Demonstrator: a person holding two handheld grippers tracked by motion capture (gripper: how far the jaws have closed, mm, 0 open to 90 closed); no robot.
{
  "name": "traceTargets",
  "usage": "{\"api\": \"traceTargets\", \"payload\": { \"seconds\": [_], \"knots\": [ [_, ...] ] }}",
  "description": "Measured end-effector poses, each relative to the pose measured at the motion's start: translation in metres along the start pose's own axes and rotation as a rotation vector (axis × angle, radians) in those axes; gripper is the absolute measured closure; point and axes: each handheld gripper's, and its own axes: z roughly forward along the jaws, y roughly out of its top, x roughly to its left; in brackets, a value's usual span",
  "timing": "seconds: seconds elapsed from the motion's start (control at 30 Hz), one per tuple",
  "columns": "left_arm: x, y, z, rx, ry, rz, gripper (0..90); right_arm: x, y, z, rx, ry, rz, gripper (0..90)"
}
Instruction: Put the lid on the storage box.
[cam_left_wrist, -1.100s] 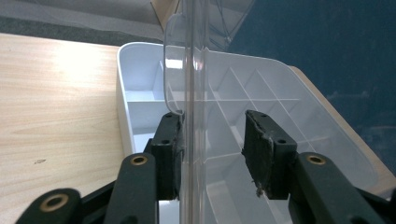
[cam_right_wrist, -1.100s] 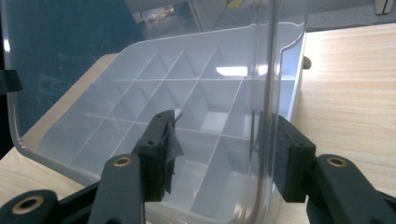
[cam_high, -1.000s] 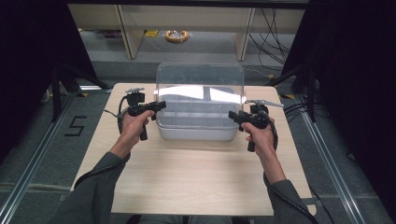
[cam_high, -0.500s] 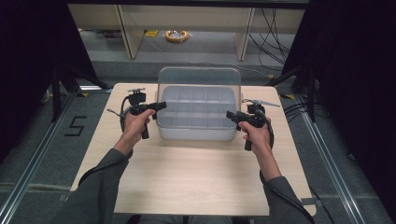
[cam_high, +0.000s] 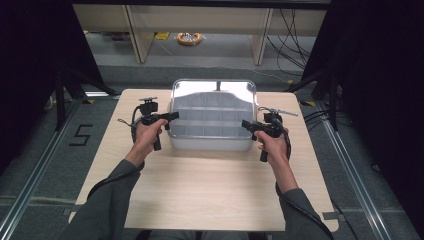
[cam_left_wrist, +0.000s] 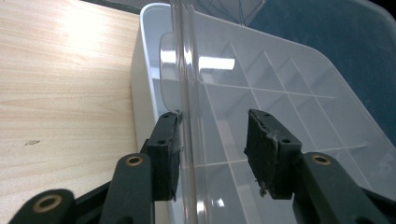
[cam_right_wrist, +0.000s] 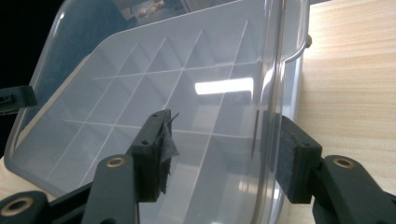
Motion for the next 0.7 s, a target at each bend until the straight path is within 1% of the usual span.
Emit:
{"api": "traceTargets", "payload": {
  "seconds": [0.03,0.07,0.1,0.13,0.17,0.2,0.23,0.27,0.3,0.33,0.37,0.4,0.43,0.47,0.5,0.57,0.6,0.63,0.67,0.7],
  "knots": [
    [0.0008,-0.0007,0.0013,0.0,0.002,-0.005,54.7,0.0003,-0.0005,0.0012,0.002,-0.013,0.007,44.9],
    [0.0008,-0.0007,0.0013,0.0,0.002,-0.005,54.6,0.0003,-0.0005,0.0012,0.002,-0.013,0.007,44.9],
    [0.0031,-0.002,0.0033,0.002,0.006,-0.002,54.4,-0.0026,-0.0005,0.0043,-0.004,-0.022,-0.035,44.6],
    [0.004,-0.0025,0.0038,0.001,0.006,0.011,54.5,-0.0022,-0.0004,0.0048,0.006,-0.047,-0.052,46.0],
    [0.005,-0.003,0.0038,-0.001,0.004,0.018,54.6,0.0001,-0.0011,0.0055,0.011,-0.088,-0.071,47.1],
    [0.0061,-0.0032,0.0035,-0.003,0.0,0.013,54.3,-0.0059,-0.0006,0.0074,-0.007,-0.082,-0.105,48.0],
    [0.0065,-0.0037,0.0035,-0.008,-0.002,0.017,54.4,-0.0072,-0.0007,0.0064,-0.003,-0.069,-0.088,49.2],
    [0.0067,-0.0043,0.0035,-0.013,-0.004,0.02,54.4,-0.0064,-0.0009,0.0065,0.0,-0.069,-0.077,49.7],
    [0.0065,-0.0044,0.0034,-0.013,-0.003,0.024,54.4,-0.0043,-0.0012,0.0059,0.005,-0.066,-0.054,49.7],
    [0.0063,-0.0045,0.0036,-0.014,-0.001,0.023,54.4,-0.0043,-0.001,0.0057,0.005,-0.064,-0.056,49.7],
    [0.0057,-0.0045,0.0039,-0.015,0.004,0.022,54.4,-0.0064,-0.0006,0.0065,0.001,-0.07,-0.077,49.8],
    [0.0051,-0.0046,0.0041,-0.014,0.007,0.029,54.2,-0.0056,-0.0003,0.0056,0.002,-0.062,-0.066,49.8],
    [0.0051,-0.0046,0.0041,-0.014,0.007,0.029,53.7,-0.0056,-0.0003,0.0056,0.002,-0.062,-0.066,49.8],
    [0.0039,-0.0056,0.0046,-0.017,0.015,0.044,52.8,-0.0048,0.0,0.0061,-0.001,-0.07,-0.061,49.6],
    [0.004,-0.0058,0.0049,-0.02,0.012,0.044,52.3,-0.0032,-0.0004,0.0062,-0.003,-0.076,-0.046,49.6],
    [0.0034,-0.0054,0.0049,-0.014,0.017,0.054,52.0,-0.0034,-0.0005,0.0064,-0.007,-0.078,-0.048,49.7],
    [0.0032,-0.0054,0.0048,-0.009,0.019,0.063,51.6,-0.0052,0.0,0.0065,-0.011,-0.074,-0.062,49.7],
    [0.0022,-0.0057,0.0051,-0.01,0.02,0.069,51.0,-0.0057,-0.0001,0.0066,-0.013,-0.079,-0.067,49.8],
    [0.0011,-0.006,0.0057,-0.014,0.022,0.069,50.4,-0.0031,-0.0005,0.0058,-0.012,-0.075,-0.03,49.7],
    [0.0004,-0.006,0.0058,-0.011,0.021,0.07,50.2,-0.002,-0.0011,0.0057,-0.016,-0.076,-0.006,49.6]
  ]
}}
